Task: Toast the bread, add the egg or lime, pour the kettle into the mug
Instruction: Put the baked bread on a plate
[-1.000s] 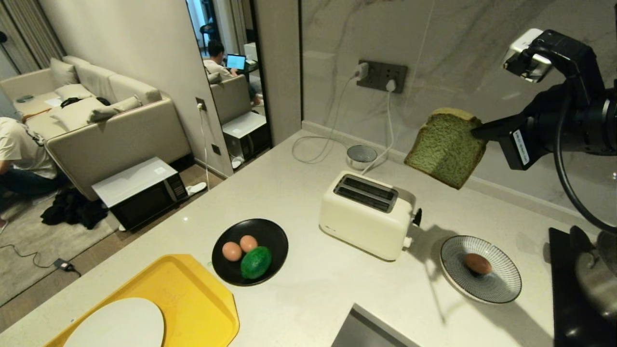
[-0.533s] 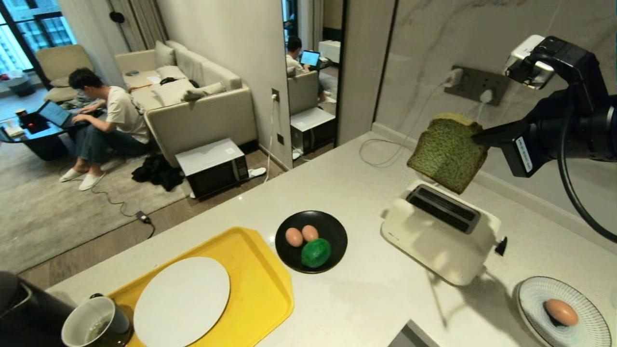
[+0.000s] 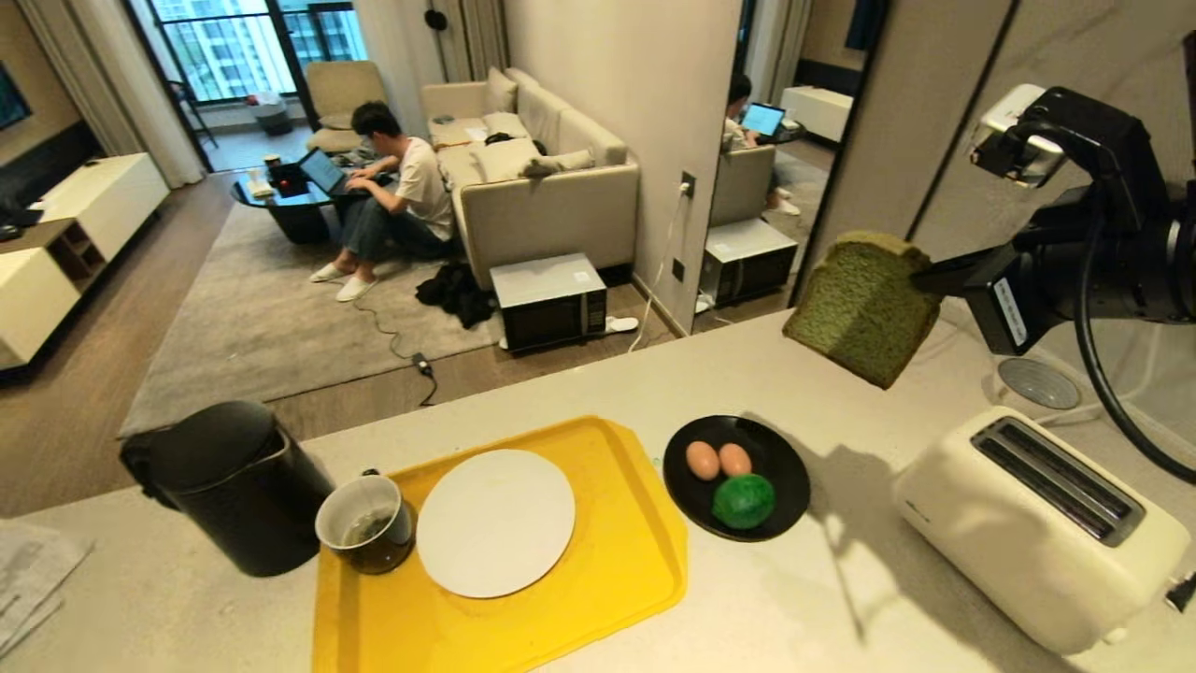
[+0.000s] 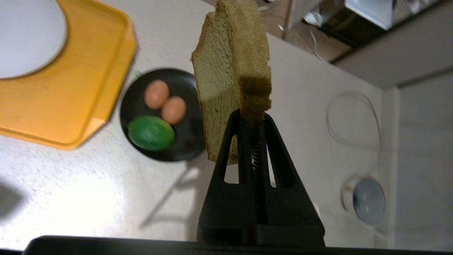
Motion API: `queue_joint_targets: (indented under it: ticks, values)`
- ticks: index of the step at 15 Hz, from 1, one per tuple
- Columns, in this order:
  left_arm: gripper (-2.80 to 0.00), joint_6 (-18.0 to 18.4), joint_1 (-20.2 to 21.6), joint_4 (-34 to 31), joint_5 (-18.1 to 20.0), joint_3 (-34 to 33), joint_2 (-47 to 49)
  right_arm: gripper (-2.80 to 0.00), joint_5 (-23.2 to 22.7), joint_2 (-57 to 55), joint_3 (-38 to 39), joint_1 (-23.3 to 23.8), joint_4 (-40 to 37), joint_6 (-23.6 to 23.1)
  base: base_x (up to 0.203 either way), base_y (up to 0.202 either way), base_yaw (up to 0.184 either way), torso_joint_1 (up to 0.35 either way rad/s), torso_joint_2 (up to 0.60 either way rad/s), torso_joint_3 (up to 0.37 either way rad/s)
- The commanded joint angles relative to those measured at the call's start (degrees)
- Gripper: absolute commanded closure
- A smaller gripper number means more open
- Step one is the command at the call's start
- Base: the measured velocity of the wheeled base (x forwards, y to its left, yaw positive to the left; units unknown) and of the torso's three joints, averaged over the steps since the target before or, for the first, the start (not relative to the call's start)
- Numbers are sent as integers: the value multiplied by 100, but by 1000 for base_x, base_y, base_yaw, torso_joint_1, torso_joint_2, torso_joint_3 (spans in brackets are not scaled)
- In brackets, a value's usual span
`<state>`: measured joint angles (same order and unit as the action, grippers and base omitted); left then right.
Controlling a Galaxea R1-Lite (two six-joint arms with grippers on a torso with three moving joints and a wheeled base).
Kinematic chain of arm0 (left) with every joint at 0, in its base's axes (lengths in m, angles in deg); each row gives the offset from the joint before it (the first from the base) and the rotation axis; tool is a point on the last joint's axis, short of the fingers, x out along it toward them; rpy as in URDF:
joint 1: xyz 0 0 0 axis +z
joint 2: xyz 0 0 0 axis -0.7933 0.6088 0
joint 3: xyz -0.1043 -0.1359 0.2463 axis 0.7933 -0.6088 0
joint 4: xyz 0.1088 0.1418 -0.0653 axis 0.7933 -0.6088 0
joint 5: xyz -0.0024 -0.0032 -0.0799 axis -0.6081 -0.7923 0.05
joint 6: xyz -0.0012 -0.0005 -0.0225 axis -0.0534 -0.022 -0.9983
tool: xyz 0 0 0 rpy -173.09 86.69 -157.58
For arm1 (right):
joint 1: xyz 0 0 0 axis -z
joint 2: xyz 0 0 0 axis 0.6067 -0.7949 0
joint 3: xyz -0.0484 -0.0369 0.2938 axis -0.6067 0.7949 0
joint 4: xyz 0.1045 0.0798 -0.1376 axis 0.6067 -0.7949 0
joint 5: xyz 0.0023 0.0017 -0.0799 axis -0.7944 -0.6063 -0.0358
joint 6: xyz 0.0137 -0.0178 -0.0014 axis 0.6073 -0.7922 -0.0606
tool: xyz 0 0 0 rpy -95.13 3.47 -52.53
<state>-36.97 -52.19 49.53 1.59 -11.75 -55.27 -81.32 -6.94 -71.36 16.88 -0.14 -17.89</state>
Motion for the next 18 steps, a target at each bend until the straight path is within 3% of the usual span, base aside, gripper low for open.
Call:
queue_joint_targets:
  ticks: [1,8,14,16,18]
  values:
    - [0,0,5,-1,-1,0,-1,0,7,-12,10,-1,-11,-15,-2,-12,174,-3,-1,8]
    - [0,-6,5,-1,-1,0,-1,0,-9,6,281,-1,-18,-15,-1,-8,158,4,3,2]
    - [0,2,5,-1,-1,0,-1,0,50,-240,737,-316,-116,31,0,0,10,1,0,1]
    - [0,-6,5,-1,-1,0,-1,0,232,-461,986,-630,-81,308,0,0,0,0,0,0]
    - [0,2,5,-1,-1,0,-1,0,667,-866,945,-1113,-64,904,0,0,0,0,0,0]
